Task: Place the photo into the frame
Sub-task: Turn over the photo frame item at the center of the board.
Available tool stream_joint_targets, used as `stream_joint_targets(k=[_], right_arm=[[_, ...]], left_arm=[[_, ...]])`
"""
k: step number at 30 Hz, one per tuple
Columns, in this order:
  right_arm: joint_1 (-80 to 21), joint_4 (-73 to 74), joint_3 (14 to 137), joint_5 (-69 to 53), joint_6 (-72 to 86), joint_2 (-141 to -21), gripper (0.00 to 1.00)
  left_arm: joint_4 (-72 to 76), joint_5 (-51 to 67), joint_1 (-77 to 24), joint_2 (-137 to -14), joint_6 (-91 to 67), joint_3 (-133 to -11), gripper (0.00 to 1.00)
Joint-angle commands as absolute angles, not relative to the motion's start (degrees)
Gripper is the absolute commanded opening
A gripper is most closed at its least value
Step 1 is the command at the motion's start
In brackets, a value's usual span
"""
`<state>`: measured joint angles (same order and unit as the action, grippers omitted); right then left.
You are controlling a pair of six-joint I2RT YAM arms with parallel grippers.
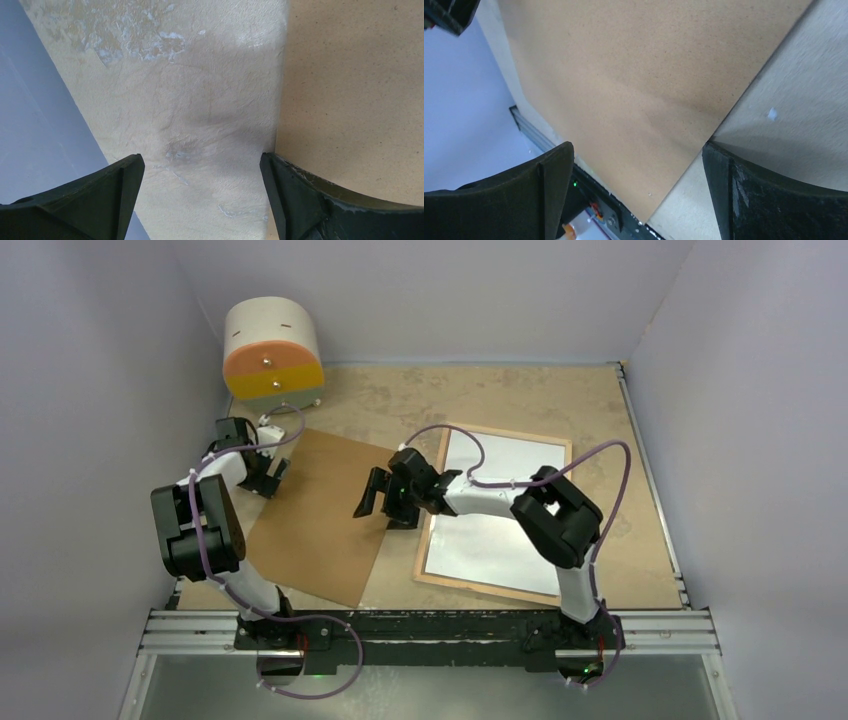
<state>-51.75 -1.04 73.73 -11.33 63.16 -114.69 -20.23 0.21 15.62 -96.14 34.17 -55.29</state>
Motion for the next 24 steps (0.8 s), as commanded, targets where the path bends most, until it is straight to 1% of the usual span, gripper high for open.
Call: stream_joint_targets(k=[1, 5, 10, 15, 21, 24], right_arm=[[-53.74, -27.15, 70.19, -19.41, 67.43, -107.23, 0.98], [-53.7, -40.9, 65.68, -20.56, 69.9, -103.33, 0.97], [-53.71, -49.85, 60.69, -17.92, 71.75, -100.1, 0.96], [-53.73, -52.98, 57.34, -15.84, 72.98, -98.3, 0.96], [-53.64, -63.06, 53.46, -13.84, 77.3, -99.04, 0.97], [-53.64, -63.35, 53.77, -13.63, 77.53, -99.68, 0.97]], left_arm=[[-33.36, 15.98, 11.63, -98.41, 32.59, -51.61, 0.94], [-34.69, 17.31, 11.34, -98.05, 33.47, -51.15, 0.91], [-37.36, 19.13, 10.74, -97.19, 35.67, -50.96, 0.89], [-40.49, 22.0, 10.01, -95.19, 36.75, -52.35, 0.87], [-43.54, 26.93, 8.89, -94.56, 38.94, -53.99, 0.86], [-44.06, 28.11, 8.58, -94.87, 39.58, -54.35, 0.85]])
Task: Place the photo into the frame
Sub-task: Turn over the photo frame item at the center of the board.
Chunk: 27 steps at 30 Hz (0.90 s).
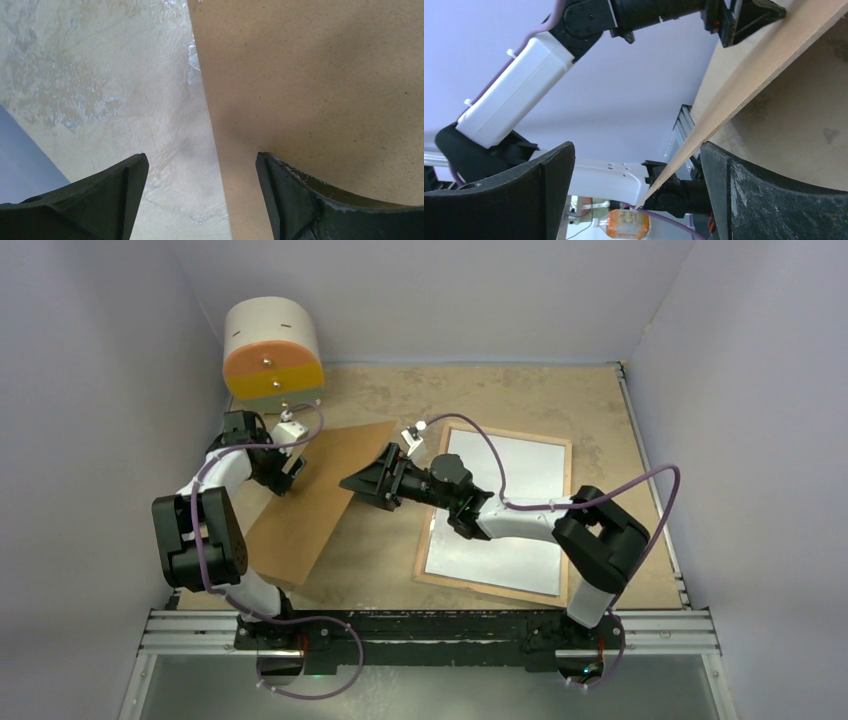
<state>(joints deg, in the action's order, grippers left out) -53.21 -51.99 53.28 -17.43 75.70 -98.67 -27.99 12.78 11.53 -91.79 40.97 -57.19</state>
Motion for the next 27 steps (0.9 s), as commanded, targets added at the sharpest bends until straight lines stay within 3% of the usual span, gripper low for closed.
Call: stream_joint_targets(k=[1, 8, 12, 17, 20, 27], right_arm=[[-53.63, -62.84, 53.8, -13.56, 77.66, -99.81, 0.97], [-53.51, -64.36, 53.48, -13.37, 79.52, -102.16, 0.97], [-53.19, -61.95, 54.67, -14.44, 80.09, -102.52, 0.92], [-53.1, -43.82, 54.23, -8.83, 73.33, -94.36, 0.81], [-53.14, -31.73, 55.53, -4.33, 69.47, -90.43, 0.65], [-52.19, -16.38, 61.8, -3.84, 68.64, -91.96, 0.09]], left_arm=[[-44.26, 28.2, 8.53, -95.21, 39.77, -54.51, 0.85], [-44.9, 29.64, 8.39, -96.17, 40.43, -55.1, 0.82], [-45.79, 29.58, 8.44, -95.01, 40.24, -56.46, 0.82], [-44.79, 28.48, 8.36, -93.55, 38.33, -57.94, 0.82], [-45.09, 28.77, 8.31, -93.52, 37.53, -59.76, 0.83], [-45.53, 29.82, 6.81, -88.27, 37.7, -64.68, 0.99]])
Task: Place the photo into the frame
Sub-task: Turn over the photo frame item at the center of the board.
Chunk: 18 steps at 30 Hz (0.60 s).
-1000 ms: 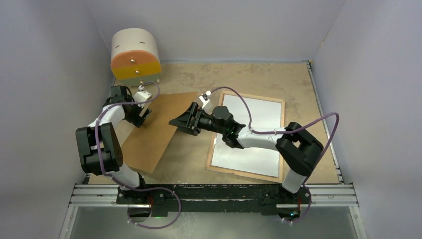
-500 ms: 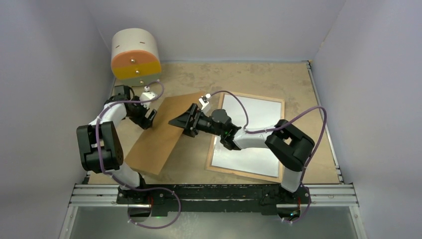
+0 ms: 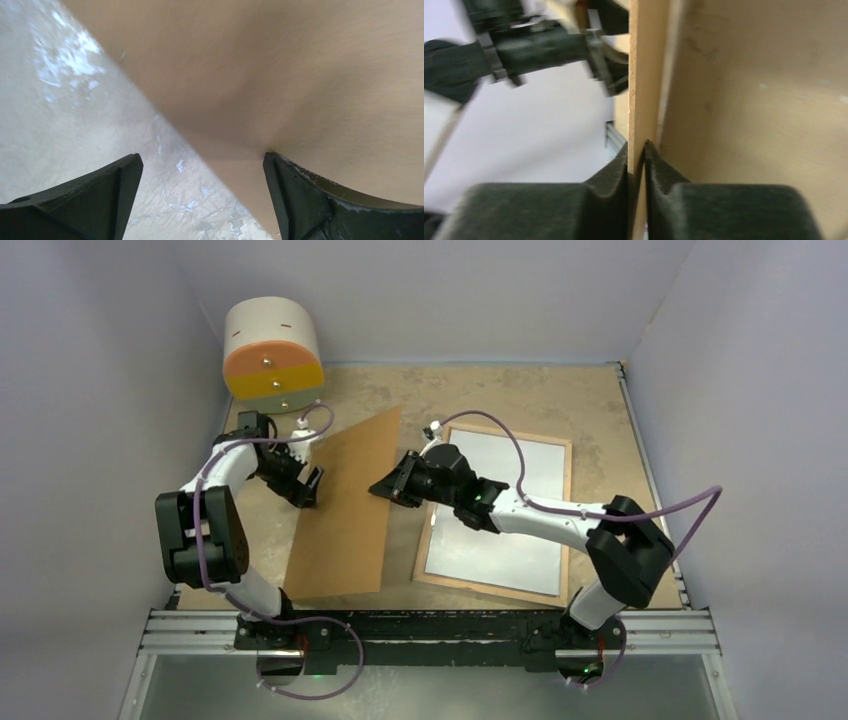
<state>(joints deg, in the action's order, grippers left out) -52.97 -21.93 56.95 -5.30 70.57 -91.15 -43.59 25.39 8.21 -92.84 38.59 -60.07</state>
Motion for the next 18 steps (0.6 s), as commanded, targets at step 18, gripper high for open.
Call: stream_joint_targets(k=[18], right_arm=[[-32.12, 8.65, 83.91, -8.41, 78.25, -90.1, 0.0]], left_arm=[[-56.43, 53.37, 2.44, -59.21, 60.95, -72.05, 1.0]])
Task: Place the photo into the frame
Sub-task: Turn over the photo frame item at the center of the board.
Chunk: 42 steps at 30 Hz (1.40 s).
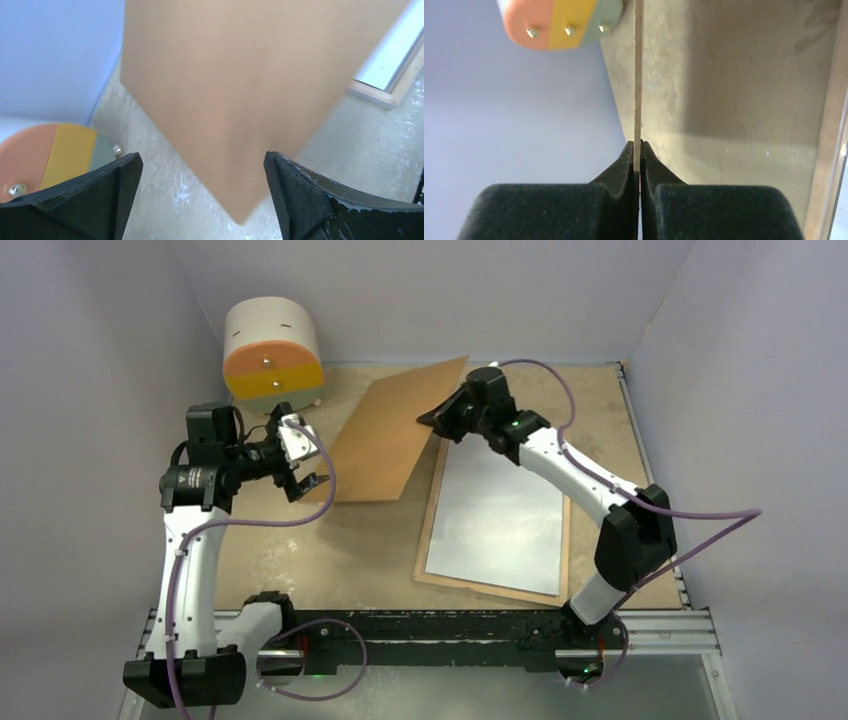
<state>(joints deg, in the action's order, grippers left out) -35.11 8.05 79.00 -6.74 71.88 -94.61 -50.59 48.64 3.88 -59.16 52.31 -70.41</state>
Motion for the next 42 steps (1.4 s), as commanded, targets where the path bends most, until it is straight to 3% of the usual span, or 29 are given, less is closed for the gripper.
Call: stream_joint_targets(k=[1, 12, 18, 23, 27, 31, 36, 38, 40, 42], right_arm=[[-31.25, 8.34, 83.84, -9.07, 79.6, -89.89, 0.0], [-29.09, -3.28, 77.77, -16.67, 92.05, -90.1, 0.0], [-29.83, -10.28, 74.41, -18.48, 97.2, -90.84, 0.0], [-30.9, -11.82, 74.07, -18.49, 98.71, -91.37, 0.0], [-32.5, -12.64, 74.62, -18.74, 99.85, -92.64, 0.0], [-33.77, -13.76, 74.5, -18.11, 101.37, -93.38, 0.0], [-34.28, -15.55, 74.46, -20.79, 101.47, -94.87, 0.0], [-34.09, -17.33, 73.76, -25.45, 101.29, -95.45, 0.13], [-33.22, -18.7, 73.02, -29.72, 98.98, -95.83, 0.36], [-31.66, -18.05, 72.19, -35.09, 94.36, -96.06, 0.57]], left_arm=[[-56.59, 53.32, 1.73, -58.57, 61.45, -71.9, 0.99], [-45.05, 43.69, -6.67, -50.17, 68.83, -64.81, 0.99], [-47.02, 41.74, -7.71, -49.36, 79.36, -62.98, 0.91], [-46.13, 40.86, -8.5, -49.04, 79.33, -62.29, 0.85], [-42.76, 40.05, -10.3, -50.19, 75.66, -62.19, 0.73], [-38.9, 34.54, -14.17, -52.57, 70.88, -63.23, 0.4], [-33.08, 30.63, -16.93, -52.7, 68.67, -62.66, 0.17], [-28.81, 28.96, -17.42, -51.8, 68.64, -60.85, 0.08], [-24.0, 27.82, -17.57, -50.76, 68.7, -58.91, 0.0], [-20.24, 27.22, -17.58, -50.41, 68.2, -58.04, 0.0]])
